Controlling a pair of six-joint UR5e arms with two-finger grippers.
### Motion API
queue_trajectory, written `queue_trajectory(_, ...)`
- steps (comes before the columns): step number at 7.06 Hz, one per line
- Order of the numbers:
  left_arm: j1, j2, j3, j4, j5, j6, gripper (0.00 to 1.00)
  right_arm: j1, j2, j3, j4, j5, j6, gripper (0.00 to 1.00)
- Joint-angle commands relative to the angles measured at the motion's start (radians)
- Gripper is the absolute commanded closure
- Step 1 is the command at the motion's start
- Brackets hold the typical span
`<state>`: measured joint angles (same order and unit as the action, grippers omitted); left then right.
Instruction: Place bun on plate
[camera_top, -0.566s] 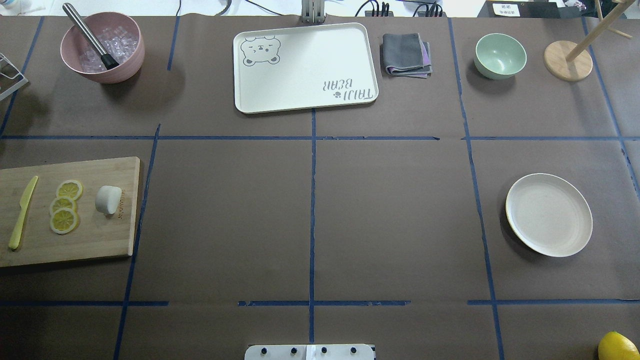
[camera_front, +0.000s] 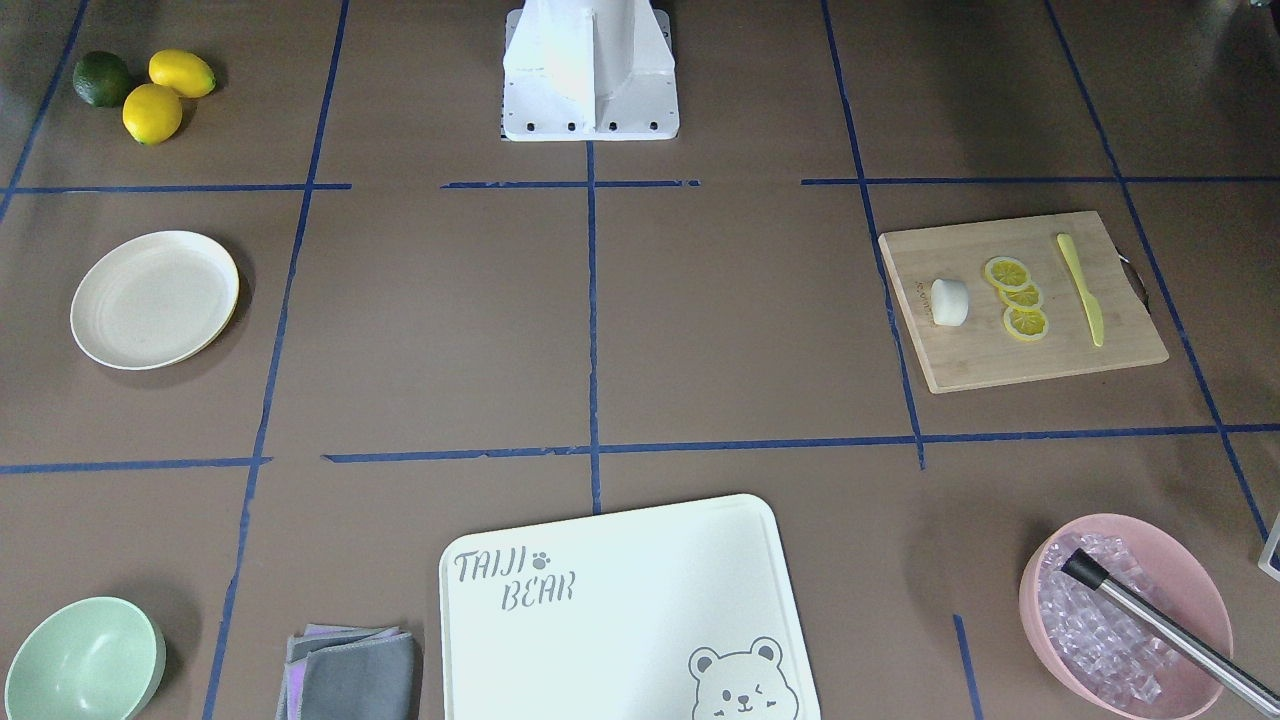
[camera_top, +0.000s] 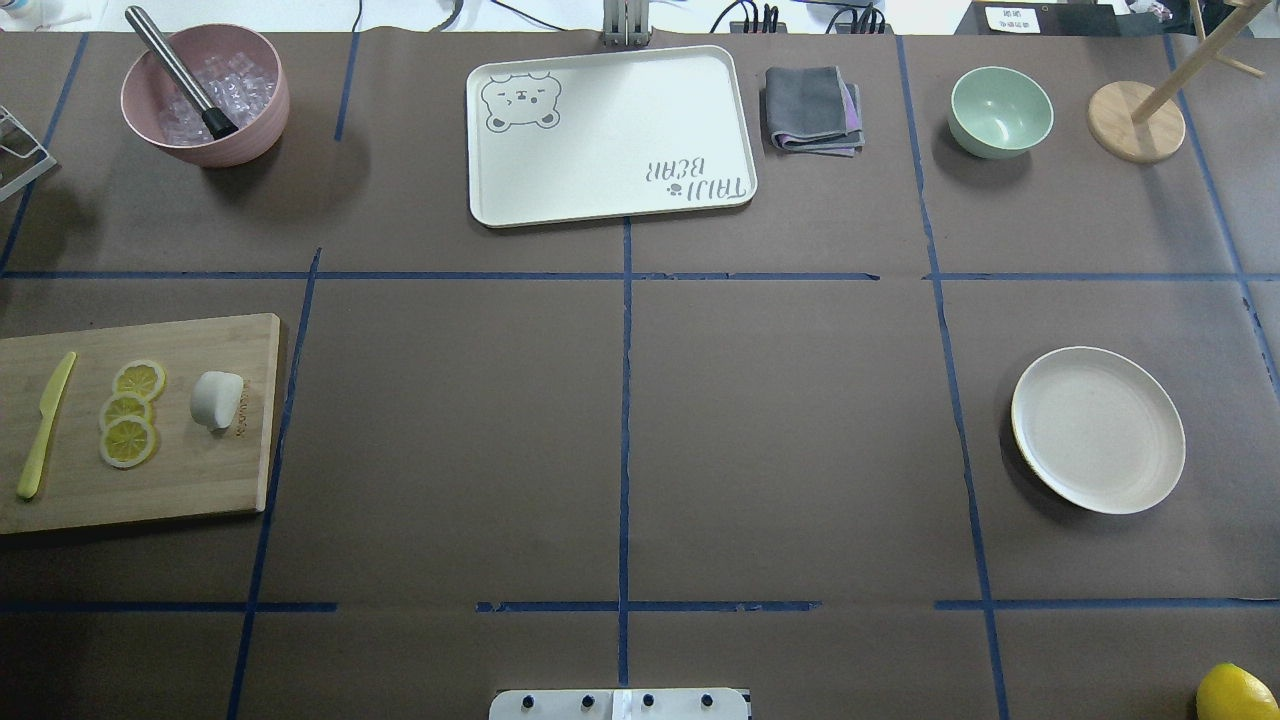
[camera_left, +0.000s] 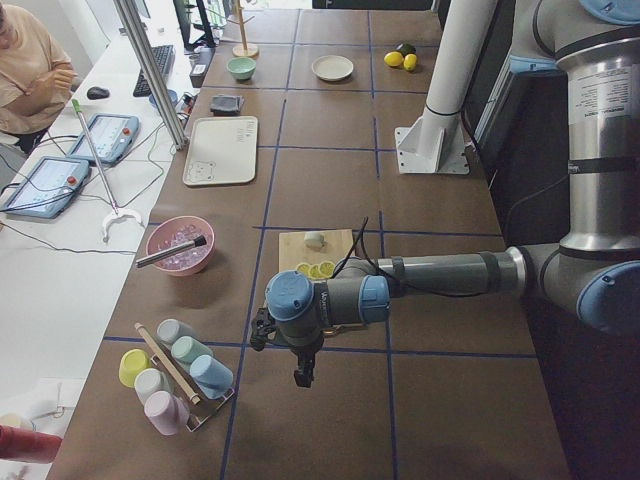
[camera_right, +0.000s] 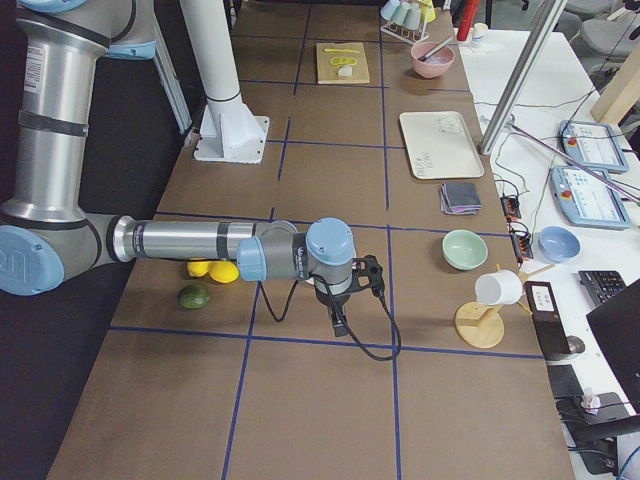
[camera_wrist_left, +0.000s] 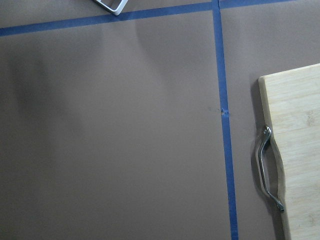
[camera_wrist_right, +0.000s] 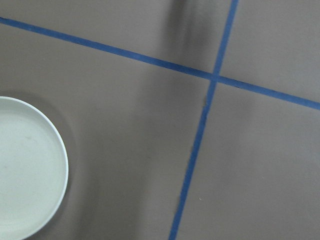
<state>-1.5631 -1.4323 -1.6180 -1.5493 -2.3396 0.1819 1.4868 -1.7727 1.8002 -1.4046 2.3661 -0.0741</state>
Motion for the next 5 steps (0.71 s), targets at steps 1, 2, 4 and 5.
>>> queue_trajectory(1, 0.001, 0.001, 0.001, 0.000, 0.000, -0.001, 0.00, -0.155, 0.031, -0.034, 0.227, 0.015, 0.281, 0.00)
queue_trajectory(2, 0.000, 0.001, 0.001, 0.000, -0.001, -0.001, 0.00, -0.210, 0.030, -0.063, 0.374, 0.007, 0.485, 0.00)
queue_trajectory(4, 0.000, 0.003, 0.001, 0.000, -0.001, -0.001, 0.00, -0.395, 0.030, -0.085, 0.542, -0.139, 0.790, 0.00)
queue_trajectory(5, 0.000, 0.003, 0.000, 0.000, -0.001, -0.001, 0.00, -0.463, 0.030, -0.114, 0.612, -0.192, 0.854, 0.00)
